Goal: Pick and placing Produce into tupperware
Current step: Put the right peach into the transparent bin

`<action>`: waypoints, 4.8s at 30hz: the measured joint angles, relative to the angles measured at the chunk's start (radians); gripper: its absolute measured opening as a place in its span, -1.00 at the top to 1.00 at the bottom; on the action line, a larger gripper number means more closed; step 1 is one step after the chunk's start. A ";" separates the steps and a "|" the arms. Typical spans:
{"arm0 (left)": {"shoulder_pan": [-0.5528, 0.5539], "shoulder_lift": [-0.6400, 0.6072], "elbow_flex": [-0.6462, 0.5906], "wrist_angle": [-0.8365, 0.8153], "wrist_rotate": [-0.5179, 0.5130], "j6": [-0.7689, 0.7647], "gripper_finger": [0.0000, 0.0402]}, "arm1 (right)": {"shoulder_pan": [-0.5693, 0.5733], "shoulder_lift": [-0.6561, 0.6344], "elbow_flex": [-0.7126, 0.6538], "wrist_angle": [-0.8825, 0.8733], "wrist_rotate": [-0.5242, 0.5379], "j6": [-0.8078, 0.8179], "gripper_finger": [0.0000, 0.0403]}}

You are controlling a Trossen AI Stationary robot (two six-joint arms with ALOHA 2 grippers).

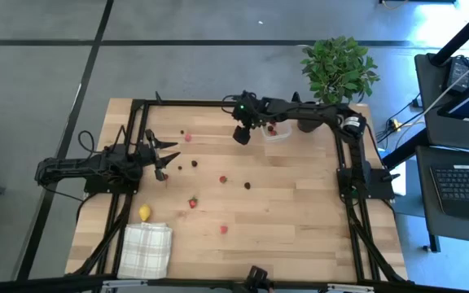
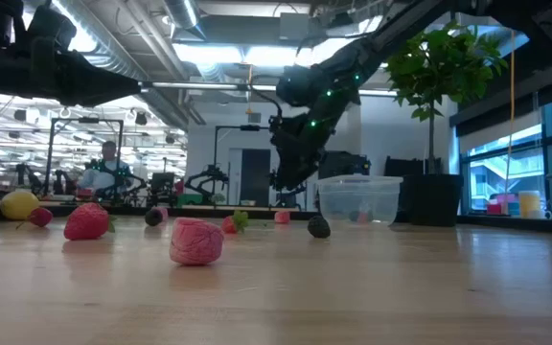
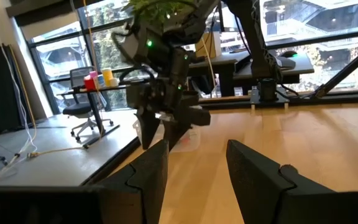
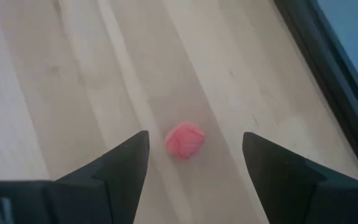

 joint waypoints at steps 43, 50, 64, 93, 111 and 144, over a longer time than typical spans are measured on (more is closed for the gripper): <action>0.000 0.000 0.000 0.000 -0.001 0.000 0.22 | -0.005 0.108 0.005 0.010 -0.006 -0.033 0.19; 0.000 0.000 0.000 0.000 -0.001 0.000 0.22 | -0.005 0.108 0.006 0.009 -0.006 -0.033 0.57; 0.000 0.000 0.000 0.000 -0.001 0.000 0.22 | -0.004 0.105 0.008 -0.032 -0.005 -0.032 0.81; 0.000 0.000 0.000 0.000 -0.001 -0.001 0.22 | 0.029 0.107 0.440 -0.535 0.005 -0.055 0.82; 0.000 0.000 0.000 0.000 0.000 -0.006 0.22 | 0.028 0.105 0.487 -1.080 0.321 0.106 0.83; 0.000 0.000 0.000 0.000 0.000 -0.005 0.22 | 0.032 0.106 0.236 -0.657 0.021 0.132 0.82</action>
